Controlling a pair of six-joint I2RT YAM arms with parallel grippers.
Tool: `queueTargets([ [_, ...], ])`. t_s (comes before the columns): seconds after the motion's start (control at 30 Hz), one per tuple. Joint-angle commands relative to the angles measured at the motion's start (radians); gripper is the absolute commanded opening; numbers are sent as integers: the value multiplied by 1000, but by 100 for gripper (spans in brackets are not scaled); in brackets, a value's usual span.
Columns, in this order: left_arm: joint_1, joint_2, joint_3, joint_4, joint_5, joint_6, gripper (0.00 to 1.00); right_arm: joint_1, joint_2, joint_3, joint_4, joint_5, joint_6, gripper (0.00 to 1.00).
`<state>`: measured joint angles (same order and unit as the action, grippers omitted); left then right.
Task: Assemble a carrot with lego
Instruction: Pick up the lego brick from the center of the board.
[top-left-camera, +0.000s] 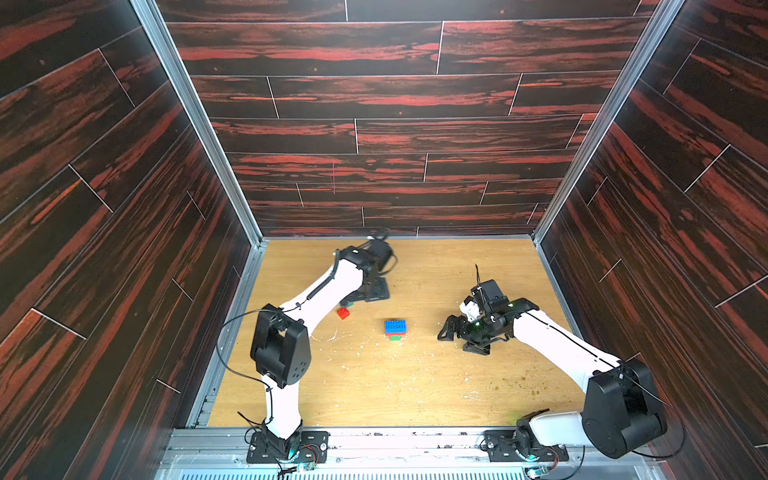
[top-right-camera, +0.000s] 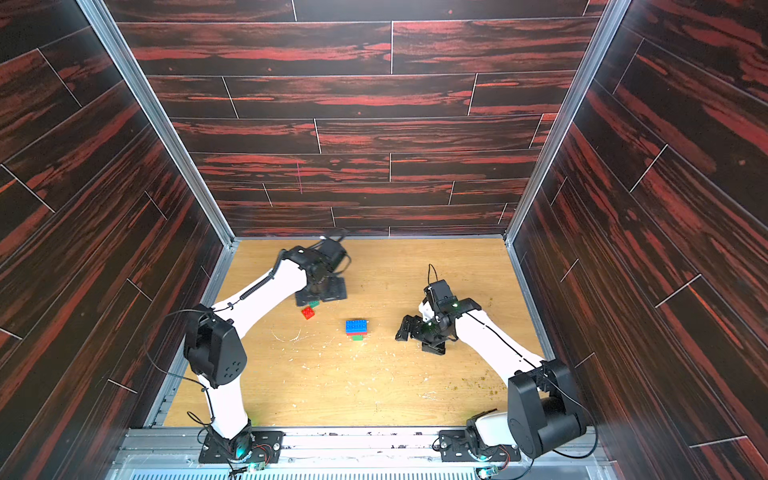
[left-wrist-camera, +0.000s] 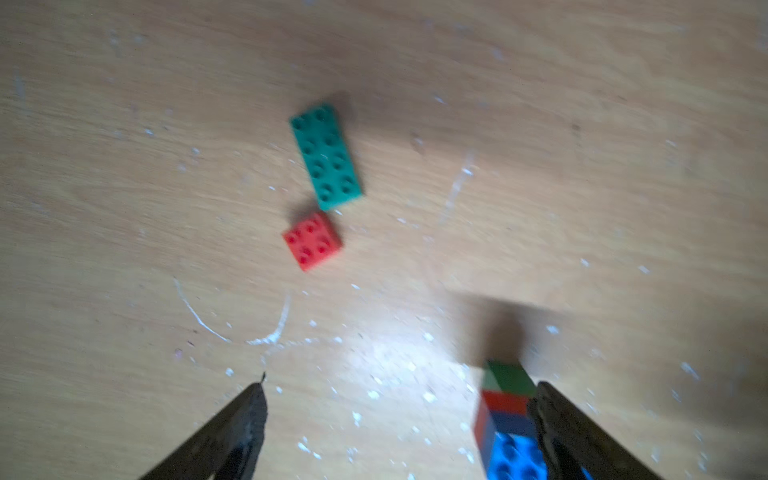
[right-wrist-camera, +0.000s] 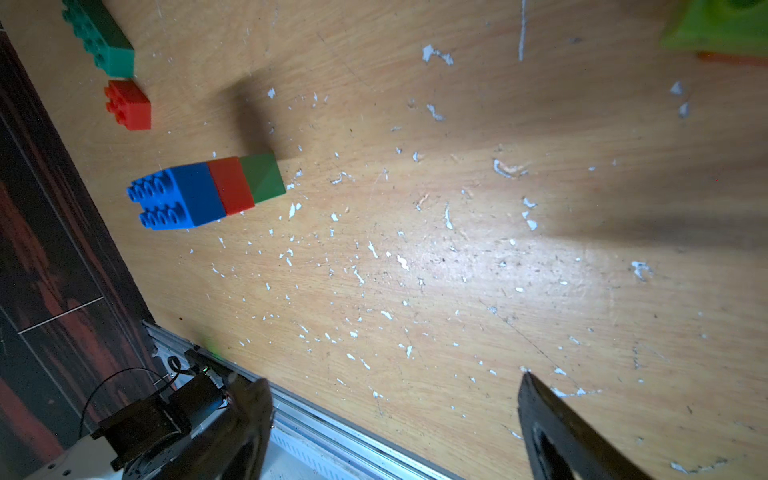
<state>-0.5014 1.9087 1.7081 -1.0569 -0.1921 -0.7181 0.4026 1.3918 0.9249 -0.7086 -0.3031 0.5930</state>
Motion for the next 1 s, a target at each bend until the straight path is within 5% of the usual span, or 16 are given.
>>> queueTargets([
  [0.0,59,-12,-59,61,1,70,100,-5,19,26,-22,9,11,93],
  [0.33,171,86,-133,297,87,167,100,-6,-7,24,-44,38,37,93],
  [0.97,175,258,-42,362,222,150,100,-5,-27,29,-63,79,70,93],
])
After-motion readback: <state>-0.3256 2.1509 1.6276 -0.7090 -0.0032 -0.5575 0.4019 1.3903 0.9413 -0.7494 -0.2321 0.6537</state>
